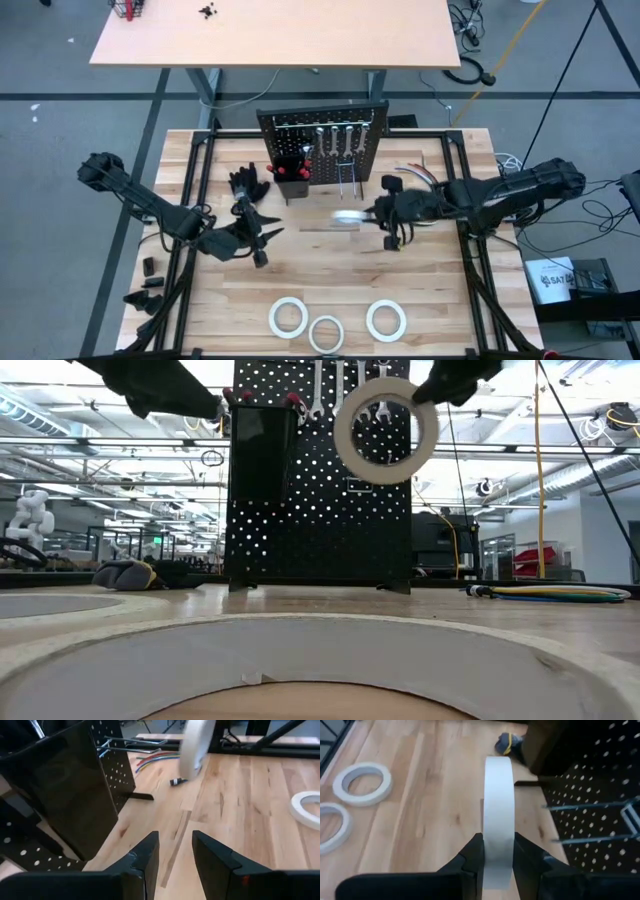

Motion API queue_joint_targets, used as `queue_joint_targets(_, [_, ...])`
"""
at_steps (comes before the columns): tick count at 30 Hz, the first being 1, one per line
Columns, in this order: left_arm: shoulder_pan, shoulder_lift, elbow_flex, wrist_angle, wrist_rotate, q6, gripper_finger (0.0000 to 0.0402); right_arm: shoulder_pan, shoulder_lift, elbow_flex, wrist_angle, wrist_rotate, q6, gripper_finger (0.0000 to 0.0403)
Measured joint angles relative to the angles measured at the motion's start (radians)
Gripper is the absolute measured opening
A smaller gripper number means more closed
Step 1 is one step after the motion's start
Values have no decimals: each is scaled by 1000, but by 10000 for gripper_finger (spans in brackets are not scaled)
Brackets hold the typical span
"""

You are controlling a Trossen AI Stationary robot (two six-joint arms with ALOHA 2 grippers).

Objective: Hang tools onto peg board
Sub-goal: Hang the white masking tape on the peg board

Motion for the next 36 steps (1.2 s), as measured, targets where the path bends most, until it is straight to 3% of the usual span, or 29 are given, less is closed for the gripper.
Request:
queue_joint_targets(11, [0, 7, -29, 89, 22, 1, 121, -248, 27, 0, 25, -194, -131, 65])
queue_joint_targets(31, [0, 7, -29, 98, 39, 0, 121, -407, 88, 0, 66, -129, -152, 66])
queue_joint_targets(33, [0, 7, -29, 103, 39, 1, 121, -415, 87, 0, 67, -130, -125, 79])
queue_joint_targets(36, [0, 7, -29, 111, 39, 1, 121, -416, 87, 0, 62, -114, -104, 129])
